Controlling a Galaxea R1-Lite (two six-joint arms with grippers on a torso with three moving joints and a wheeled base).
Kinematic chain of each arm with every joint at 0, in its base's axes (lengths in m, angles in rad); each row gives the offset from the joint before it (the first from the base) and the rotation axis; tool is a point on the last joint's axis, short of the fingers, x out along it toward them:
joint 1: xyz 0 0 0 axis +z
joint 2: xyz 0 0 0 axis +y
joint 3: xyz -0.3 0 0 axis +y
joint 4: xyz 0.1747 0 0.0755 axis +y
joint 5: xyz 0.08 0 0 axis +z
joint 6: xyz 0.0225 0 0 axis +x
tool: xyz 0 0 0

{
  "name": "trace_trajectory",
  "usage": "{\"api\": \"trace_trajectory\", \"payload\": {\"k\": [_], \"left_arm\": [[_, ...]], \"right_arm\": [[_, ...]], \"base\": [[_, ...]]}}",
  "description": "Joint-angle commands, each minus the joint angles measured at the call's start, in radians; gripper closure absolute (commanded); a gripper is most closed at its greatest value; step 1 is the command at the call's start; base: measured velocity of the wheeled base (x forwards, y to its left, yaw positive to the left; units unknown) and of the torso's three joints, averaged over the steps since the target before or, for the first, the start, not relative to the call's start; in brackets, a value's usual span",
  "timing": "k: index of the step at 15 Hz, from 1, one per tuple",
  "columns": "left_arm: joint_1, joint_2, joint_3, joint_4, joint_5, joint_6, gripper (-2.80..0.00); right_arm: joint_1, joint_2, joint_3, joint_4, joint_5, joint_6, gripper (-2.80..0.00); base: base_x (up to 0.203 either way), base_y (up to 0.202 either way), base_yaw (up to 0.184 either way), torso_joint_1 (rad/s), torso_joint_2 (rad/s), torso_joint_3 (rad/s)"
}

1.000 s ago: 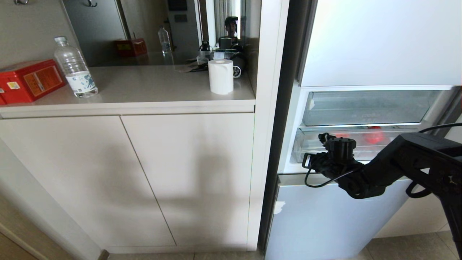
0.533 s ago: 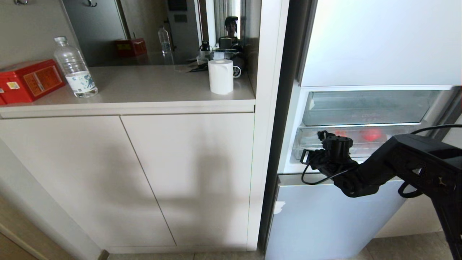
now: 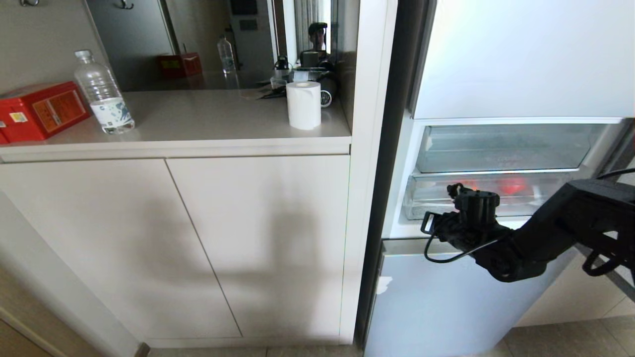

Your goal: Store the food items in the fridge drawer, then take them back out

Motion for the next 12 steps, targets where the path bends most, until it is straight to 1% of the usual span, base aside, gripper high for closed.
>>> {"api": "trace_trajectory", "payload": {"k": [1,4,7,10,12], "left_arm": [[0.000,0.001,0.000,0.000,0.000,-0.001,0.00],[0.000,0.001,0.000,0.000,0.000,0.000,0.00],[0.000,0.001,0.000,0.000,0.000,-0.001,0.00],[0.000,0.000,0.000,0.000,0.000,0.001,0.00],[0.000,0.001,0.000,0.000,0.000,0.000,0.00]], "right_arm": [[0.001,-0.171,0.142,0.000,0.007,0.001,0.00],[-0.001,-0.479,0.370,0.045,0.067,-0.006,0.00],[-0.005,-0.870,0.579,0.165,0.104,-0.031,0.00],[-0.018,-1.288,0.763,0.327,0.113,-0.126,0.00],[-0.029,-1.551,0.851,0.433,0.113,-0.192,0.00]], "base": [[0.000,0.000,0.000,0.000,0.00,0.000],[0.000,0.000,0.000,0.000,0.00,0.000],[0.000,0.000,0.000,0.000,0.00,0.000],[0.000,0.000,0.000,0.000,0.00,0.000],[0.000,0.000,0.000,0.000,0.00,0.000]]}}
